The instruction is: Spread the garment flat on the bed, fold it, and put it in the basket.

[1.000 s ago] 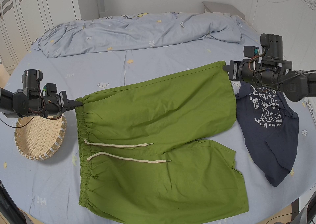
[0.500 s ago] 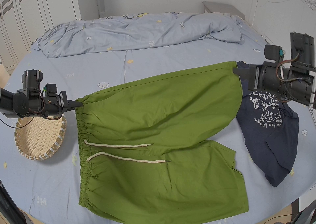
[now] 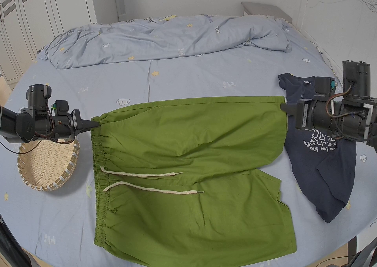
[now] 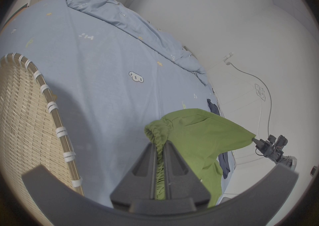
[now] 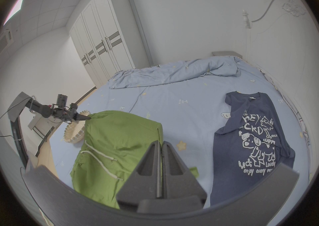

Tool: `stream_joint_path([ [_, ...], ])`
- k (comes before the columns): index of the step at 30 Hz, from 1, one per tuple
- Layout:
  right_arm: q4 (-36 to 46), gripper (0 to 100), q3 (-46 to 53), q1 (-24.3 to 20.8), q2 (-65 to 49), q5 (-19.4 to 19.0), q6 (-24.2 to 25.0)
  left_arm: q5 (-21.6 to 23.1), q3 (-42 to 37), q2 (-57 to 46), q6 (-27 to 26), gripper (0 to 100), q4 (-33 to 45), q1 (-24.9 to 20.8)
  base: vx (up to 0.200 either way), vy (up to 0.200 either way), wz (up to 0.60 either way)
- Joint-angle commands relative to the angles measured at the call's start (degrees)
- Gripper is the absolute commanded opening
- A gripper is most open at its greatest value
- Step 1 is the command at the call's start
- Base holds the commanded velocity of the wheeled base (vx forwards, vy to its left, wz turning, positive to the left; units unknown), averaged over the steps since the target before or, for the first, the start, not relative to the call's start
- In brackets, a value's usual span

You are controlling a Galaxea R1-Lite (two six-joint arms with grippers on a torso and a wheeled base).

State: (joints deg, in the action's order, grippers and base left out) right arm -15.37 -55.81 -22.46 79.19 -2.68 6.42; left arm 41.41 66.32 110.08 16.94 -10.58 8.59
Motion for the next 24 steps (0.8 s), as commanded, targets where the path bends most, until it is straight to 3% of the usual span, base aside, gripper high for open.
stream_joint_path([
  [1,-5.11,0,-3.61,3.03,10.90,0.13,0.17,-0.01,-0.40,0.22,0.02,0,-0.84,0.11,0.000,0.000,0.00],
  [5,-9.50,0,-9.85,3.65,19.34,2.15,-0.45,-0.19,-0.31,0.84,0.02,0,-1.02,0.28,0.000,0.000,0.00],
  [24,-8.53,0,-34.81,6.02,37.44,2.95,-3.61,-0.63,0.39,2.95,-0.07,0,-5.24,1.25,0.000,0.000,0.00],
])
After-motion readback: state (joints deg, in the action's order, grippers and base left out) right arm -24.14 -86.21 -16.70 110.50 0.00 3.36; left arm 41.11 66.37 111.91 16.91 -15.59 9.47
